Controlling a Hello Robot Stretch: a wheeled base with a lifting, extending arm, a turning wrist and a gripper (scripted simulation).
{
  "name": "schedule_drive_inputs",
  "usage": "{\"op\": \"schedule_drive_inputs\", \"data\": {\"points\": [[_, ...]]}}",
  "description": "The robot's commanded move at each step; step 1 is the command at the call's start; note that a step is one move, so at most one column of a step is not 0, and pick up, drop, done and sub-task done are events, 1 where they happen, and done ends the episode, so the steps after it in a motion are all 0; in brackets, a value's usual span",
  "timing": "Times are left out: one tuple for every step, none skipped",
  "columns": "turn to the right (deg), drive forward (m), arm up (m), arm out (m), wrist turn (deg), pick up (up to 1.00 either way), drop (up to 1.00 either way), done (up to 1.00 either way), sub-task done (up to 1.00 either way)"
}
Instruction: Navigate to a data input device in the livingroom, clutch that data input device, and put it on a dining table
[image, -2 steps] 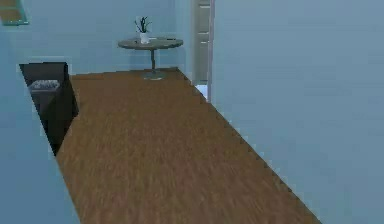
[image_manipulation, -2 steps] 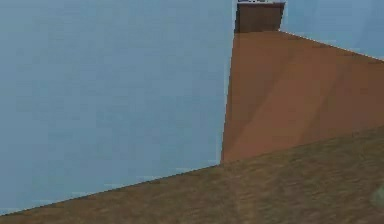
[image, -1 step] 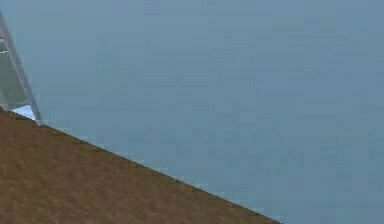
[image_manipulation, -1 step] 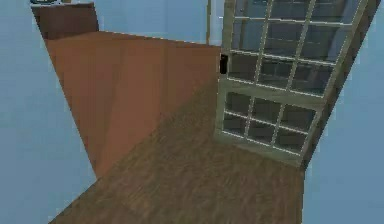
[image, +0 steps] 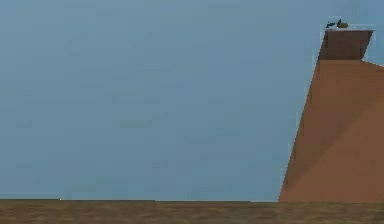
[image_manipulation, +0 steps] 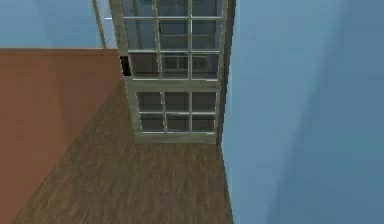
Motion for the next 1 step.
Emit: {"op": "schedule_drive_inputs", "data": {"points": [[0.0,0.15,0.00,0.00,0.0,0.00,0.00,0.00,0.00]]}}
